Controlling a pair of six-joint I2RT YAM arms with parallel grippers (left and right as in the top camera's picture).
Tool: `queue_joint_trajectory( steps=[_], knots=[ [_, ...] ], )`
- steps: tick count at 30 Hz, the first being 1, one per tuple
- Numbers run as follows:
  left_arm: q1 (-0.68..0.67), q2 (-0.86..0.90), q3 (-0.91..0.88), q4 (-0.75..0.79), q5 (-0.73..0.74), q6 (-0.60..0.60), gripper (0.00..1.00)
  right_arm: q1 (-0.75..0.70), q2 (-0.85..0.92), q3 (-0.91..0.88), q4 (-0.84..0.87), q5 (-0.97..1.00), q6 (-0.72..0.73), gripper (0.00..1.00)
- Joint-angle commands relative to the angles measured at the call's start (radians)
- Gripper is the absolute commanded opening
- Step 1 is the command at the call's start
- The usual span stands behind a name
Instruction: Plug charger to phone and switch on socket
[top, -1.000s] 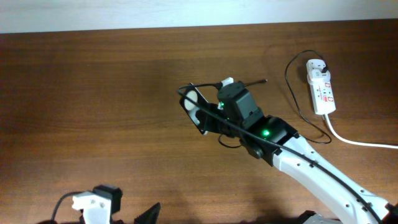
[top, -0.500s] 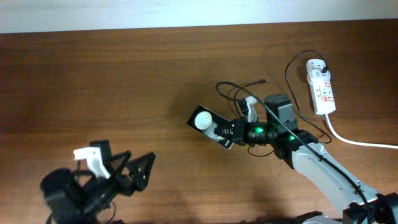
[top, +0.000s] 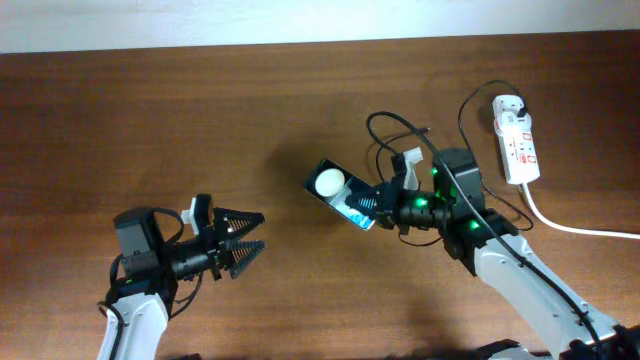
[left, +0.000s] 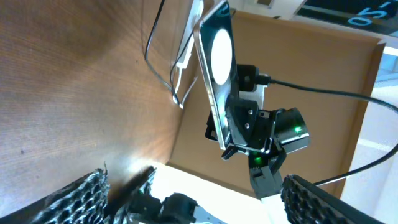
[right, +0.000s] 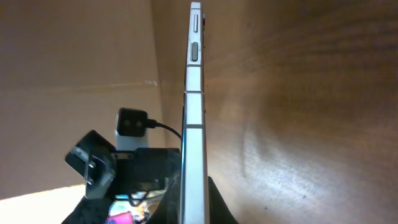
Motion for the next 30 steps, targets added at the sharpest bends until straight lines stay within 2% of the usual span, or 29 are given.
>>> queue_joint_trajectory(
  steps=[1, 4, 6, 9, 13, 16, 18, 23, 30],
  knots=[
    [-0.009, 0.005, -0.004, 0.047, -0.008, -0.091, 0.9, 0.081, -0.021, 0.006, 0.023, 0.056, 0.121, 0.04],
    [-0.009, 0.005, -0.004, 0.104, -0.015, -0.146, 0.88, 0.177, -0.021, 0.006, 0.09, 0.11, 0.207, 0.04],
    [-0.009, 0.005, -0.004, 0.103, -0.032, -0.171, 0.79, 0.24, -0.021, 0.006, 0.122, 0.166, 0.297, 0.04],
    [-0.009, 0.005, -0.004, 0.103, -0.06, -0.235, 0.74, 0.33, -0.021, 0.006, 0.146, 0.287, 0.372, 0.04],
    [-0.009, 0.005, -0.004, 0.103, -0.071, -0.259, 0.73, 0.4, -0.021, 0.006, 0.181, 0.364, 0.481, 0.04],
    [-0.009, 0.005, -0.004, 0.103, -0.095, -0.273, 0.73, 0.441, -0.021, 0.006, 0.268, 0.367, 0.502, 0.04],
    [-0.009, 0.005, -0.004, 0.107, -0.101, -0.341, 0.71, 0.481, -0.021, 0.006, 0.269, 0.403, 0.557, 0.04],
    [-0.01, 0.005, -0.004, 0.107, -0.113, -0.381, 0.66, 0.546, -0.021, 0.006, 0.267, 0.495, 0.588, 0.04],
    [-0.075, 0.005, -0.004, 0.12, -0.145, -0.45, 0.52, 0.578, -0.014, 0.006, 0.27, 0.547, 0.66, 0.04]
  ],
)
